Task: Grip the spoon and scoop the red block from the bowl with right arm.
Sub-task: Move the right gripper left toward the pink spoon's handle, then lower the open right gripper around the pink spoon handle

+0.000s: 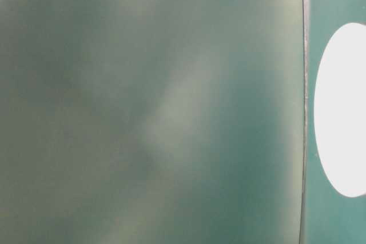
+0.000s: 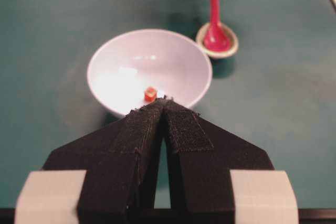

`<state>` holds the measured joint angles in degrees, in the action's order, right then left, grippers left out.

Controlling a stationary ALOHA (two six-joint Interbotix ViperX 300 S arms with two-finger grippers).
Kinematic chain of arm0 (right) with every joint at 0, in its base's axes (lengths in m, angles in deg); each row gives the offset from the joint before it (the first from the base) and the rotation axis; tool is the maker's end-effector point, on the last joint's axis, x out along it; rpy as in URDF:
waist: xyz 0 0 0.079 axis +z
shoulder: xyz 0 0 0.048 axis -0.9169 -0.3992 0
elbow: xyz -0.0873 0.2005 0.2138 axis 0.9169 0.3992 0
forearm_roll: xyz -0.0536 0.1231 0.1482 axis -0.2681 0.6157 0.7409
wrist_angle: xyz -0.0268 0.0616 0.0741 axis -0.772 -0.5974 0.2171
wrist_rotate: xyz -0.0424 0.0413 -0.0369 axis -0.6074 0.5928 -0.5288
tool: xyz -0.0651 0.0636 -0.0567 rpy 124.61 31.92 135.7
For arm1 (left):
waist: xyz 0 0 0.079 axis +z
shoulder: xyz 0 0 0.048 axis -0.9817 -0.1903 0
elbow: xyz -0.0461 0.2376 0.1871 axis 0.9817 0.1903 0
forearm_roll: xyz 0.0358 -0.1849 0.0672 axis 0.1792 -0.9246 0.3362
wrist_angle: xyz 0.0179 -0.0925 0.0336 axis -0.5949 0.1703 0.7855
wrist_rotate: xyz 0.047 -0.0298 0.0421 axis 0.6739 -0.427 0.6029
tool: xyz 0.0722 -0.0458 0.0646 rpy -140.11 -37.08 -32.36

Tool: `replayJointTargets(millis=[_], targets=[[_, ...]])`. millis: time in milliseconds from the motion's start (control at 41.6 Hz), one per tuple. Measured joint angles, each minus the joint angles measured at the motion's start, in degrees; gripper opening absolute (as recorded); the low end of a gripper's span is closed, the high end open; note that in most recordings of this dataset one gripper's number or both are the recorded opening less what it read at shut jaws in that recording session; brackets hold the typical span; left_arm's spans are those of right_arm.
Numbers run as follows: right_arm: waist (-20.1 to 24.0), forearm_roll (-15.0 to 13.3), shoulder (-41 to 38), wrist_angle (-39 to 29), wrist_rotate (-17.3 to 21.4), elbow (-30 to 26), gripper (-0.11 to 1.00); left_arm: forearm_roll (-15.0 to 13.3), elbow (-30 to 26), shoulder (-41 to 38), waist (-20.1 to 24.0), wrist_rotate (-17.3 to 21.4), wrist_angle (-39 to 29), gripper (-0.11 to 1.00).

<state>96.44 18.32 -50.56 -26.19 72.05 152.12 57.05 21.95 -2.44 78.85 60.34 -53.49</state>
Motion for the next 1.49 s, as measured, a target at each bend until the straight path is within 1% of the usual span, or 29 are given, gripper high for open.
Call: replayJointTargets(millis=[72, 217, 626, 938, 1155, 1492], targets=[[1.49, 0.53, -2.29, 1.23, -0.09, -0.44, 0.64, 0.00, 0.00, 0.00, 0.09, 0.00, 0.09, 0.03], [3.52, 0.70, -5.01, 1.67, 0.00, -0.70, 0.64, 0.00, 0.00, 0.00, 0.00, 0.00, 0.00, 0.03], [3.78, 0.97, -5.71, -2.81, -0.88, -0.18, 0.62, 0.00, 0.00, 0.00, 0.00, 0.00, 0.35, 0.03], [3.96, 0.97, -6.15, -3.34, -1.49, 0.35, 0.62, 0.00, 0.00, 0.00, 0.00, 0.09, 0.35, 0.03], [3.87, 0.97, -7.12, -4.66, -1.49, -0.62, 0.62, 0.00, 0.00, 0.00, 0.09, 0.00, 0.35, 0.03], [3.96, 0.97, -7.82, -4.92, -1.23, -1.23, 0.62, 0.00, 0.09, 0.00, 0.00, 0.00, 0.35, 0.03]])
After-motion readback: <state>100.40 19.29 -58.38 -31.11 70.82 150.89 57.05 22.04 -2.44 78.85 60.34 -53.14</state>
